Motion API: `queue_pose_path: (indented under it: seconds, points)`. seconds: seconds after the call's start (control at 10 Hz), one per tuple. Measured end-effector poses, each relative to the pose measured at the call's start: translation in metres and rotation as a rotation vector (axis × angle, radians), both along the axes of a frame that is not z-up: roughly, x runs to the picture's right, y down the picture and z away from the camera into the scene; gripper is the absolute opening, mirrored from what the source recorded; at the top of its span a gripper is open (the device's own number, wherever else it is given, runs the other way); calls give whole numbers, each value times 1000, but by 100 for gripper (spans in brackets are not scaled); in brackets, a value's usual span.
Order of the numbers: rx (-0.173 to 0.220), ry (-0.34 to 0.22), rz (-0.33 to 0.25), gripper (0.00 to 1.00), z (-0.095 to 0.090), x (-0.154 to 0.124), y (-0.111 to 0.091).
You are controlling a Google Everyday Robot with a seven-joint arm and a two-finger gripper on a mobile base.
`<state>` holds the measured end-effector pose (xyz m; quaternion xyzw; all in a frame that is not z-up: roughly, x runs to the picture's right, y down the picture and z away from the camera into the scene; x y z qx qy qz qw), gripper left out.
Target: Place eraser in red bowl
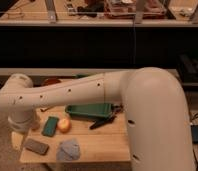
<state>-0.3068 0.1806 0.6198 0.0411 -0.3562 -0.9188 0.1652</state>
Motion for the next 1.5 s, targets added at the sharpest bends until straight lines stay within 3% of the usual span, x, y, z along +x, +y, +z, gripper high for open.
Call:
queue_pose_path:
  seconds: [0.1,0.3,0.6,0.9,1.1,1.5]
  points:
    - [57,27,-13,80,-1,-3,4]
    - [81,34,-33,80,6,-13,10]
    - [62,16,-57,80,35,-35,25]
    - [37,-1,-93,80,66,-67,53]
    - [19,-2,-105,80,92,-76,78]
    - [3,7,-103,80,117,-76,96]
